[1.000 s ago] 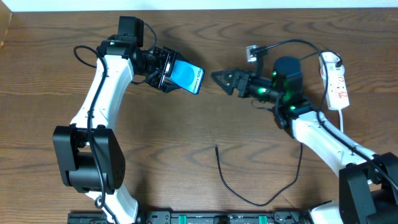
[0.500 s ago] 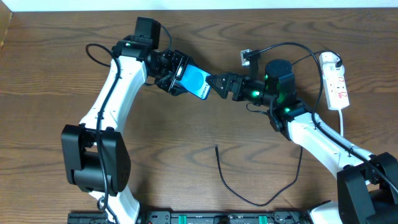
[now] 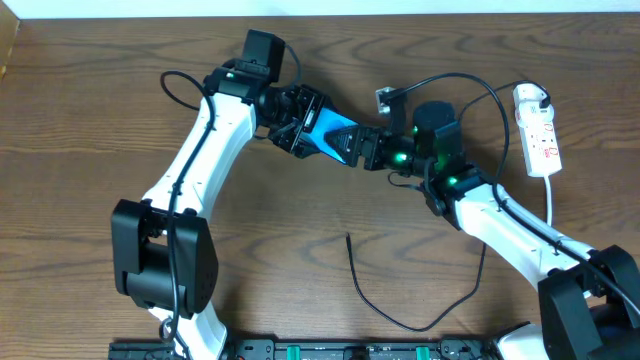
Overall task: Plug charger to phone and switch on socket
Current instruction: 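Close the right gripper on the phone's edge beside the left gripper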
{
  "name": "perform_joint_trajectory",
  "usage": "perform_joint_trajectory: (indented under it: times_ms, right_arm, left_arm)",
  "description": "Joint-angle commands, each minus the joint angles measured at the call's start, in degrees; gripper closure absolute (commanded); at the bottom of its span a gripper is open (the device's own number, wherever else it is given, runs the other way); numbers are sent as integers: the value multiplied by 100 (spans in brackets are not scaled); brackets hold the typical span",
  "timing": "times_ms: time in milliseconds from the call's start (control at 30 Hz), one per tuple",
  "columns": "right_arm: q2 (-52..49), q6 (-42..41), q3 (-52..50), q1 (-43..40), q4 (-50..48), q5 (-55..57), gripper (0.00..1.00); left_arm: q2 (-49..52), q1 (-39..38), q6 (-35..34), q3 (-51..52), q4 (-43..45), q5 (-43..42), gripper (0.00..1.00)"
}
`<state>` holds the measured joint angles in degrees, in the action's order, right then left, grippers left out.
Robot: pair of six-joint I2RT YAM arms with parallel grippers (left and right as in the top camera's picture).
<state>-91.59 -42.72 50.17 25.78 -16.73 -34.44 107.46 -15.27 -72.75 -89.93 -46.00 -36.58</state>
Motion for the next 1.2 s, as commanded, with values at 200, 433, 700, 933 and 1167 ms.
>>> perform_joint_trajectory:
  times_ms: [200,433,700,933,1167]
  right_arm:
    - [-4,127,76,90,245,330,33]
    - [-4,258,76,90,238,457,49]
    - [-4,258,76,90,240,455,55]
    - [-4,256,76,90,238,459,61]
    - [-4,258,76,92,238,457,63]
  left_arm:
    - [-190,-33,-151,-179,22,-2,93]
    - [-190,-116,-151,-179,24,0,93]
    - [-190,-192,-153,-179,24,-2,92]
    - [-190,-197,-151,-179,24,-2,93]
    - [-190,-197,-151,-179,24,-2,93]
